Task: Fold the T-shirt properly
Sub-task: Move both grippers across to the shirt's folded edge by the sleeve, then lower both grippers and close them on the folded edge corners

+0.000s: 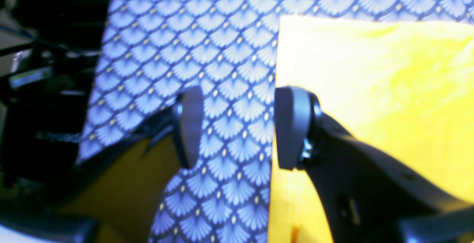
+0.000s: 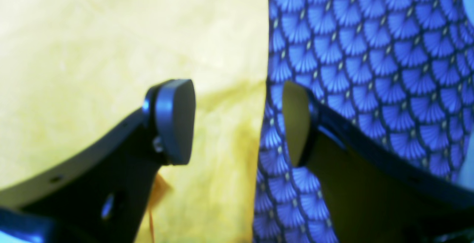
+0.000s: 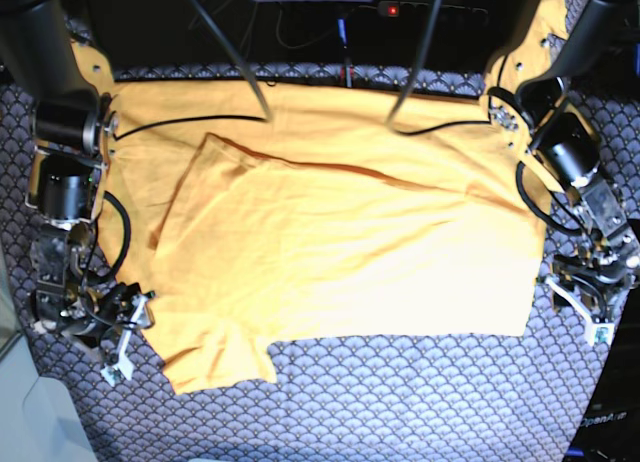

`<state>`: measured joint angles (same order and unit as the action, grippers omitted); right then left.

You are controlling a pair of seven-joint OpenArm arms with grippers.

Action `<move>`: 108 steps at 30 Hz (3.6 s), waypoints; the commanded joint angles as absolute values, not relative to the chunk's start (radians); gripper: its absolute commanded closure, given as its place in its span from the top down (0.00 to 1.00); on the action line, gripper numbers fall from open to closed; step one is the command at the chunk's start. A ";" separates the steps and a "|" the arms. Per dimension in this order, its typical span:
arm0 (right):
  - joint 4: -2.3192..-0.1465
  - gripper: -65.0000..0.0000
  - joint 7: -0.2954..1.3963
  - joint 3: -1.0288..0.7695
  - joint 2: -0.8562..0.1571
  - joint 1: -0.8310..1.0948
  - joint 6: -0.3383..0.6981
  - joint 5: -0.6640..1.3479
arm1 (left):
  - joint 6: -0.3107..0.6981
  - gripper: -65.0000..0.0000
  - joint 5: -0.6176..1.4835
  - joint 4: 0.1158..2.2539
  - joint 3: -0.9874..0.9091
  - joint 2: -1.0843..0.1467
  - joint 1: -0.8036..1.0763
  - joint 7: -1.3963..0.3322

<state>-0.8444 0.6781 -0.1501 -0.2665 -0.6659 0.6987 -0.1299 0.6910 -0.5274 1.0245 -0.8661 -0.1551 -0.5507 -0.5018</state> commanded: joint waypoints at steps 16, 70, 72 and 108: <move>-0.444 0.59 0.303 -0.189 -0.326 -0.808 0.698 -0.120 | 0.458 0.45 -0.506 0.862 -0.647 -0.180 -0.572 -0.325; -0.295 0.29 0.058 -0.249 -0.303 -0.736 0.576 -0.119 | 0.460 0.45 -0.504 0.898 -0.739 -0.176 -0.498 -0.323; -0.295 0.23 0.058 -0.249 -0.305 -0.736 0.576 -0.119 | 0.460 0.45 -0.504 0.898 -0.739 -0.176 -0.498 -0.323; -0.298 0.01 0.059 -0.249 -0.317 -0.734 0.575 -0.120 | 0.255 0.75 -0.515 0.162 -0.730 -0.323 -0.812 0.087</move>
